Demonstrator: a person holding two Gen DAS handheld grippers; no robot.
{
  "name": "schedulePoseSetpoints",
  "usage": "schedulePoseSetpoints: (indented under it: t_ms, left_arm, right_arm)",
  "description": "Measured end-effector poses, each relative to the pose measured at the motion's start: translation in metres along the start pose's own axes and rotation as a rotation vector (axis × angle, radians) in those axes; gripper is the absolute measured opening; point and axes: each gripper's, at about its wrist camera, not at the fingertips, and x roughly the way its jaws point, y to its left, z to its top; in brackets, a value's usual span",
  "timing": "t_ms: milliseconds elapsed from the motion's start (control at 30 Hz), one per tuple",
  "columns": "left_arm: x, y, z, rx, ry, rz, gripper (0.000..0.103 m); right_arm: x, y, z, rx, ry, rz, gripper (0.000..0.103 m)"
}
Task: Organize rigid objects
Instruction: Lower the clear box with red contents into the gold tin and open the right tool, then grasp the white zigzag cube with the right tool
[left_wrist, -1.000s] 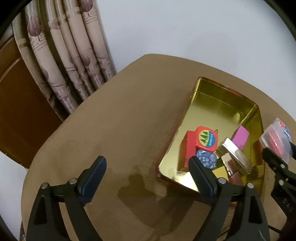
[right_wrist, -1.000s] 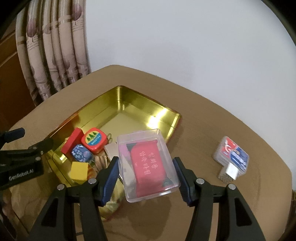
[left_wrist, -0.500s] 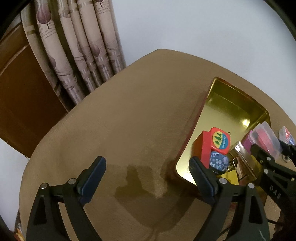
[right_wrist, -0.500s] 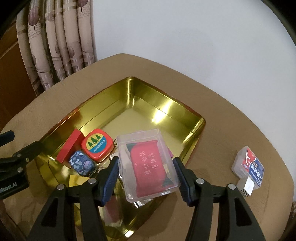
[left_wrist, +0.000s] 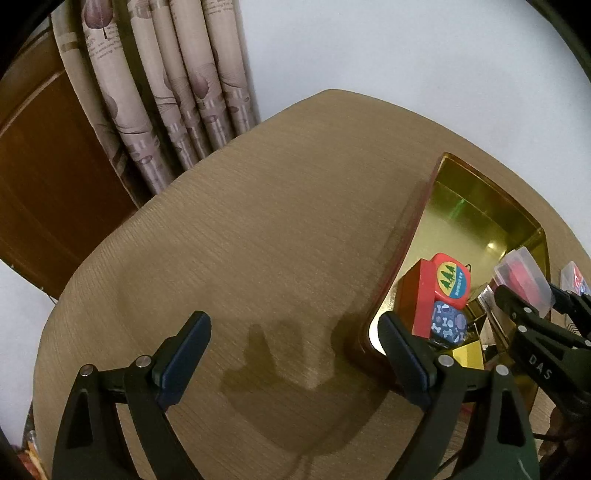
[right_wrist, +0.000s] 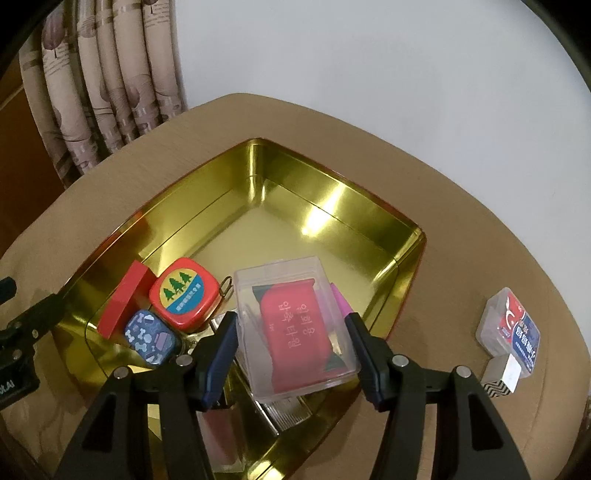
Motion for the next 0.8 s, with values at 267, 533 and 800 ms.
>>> schedulePoseSetpoints:
  t_ms: [267, 533, 800]
  left_arm:
    - [0.002, 0.000, -0.001, -0.003, 0.010, -0.011, 0.090]
    - [-0.002, 0.001, -0.001, -0.004, 0.003, -0.014, 0.090]
    - [-0.006, -0.002, -0.003, -0.007, -0.006, -0.001, 0.090]
  right_arm:
    - [0.003, 0.006, -0.002, -0.012, 0.025, -0.005, 0.066]
    - [-0.025, -0.005, -0.008, 0.043, -0.026, -0.010, 0.067]
    - [-0.050, -0.049, -0.029, 0.155, -0.064, -0.098, 0.068]
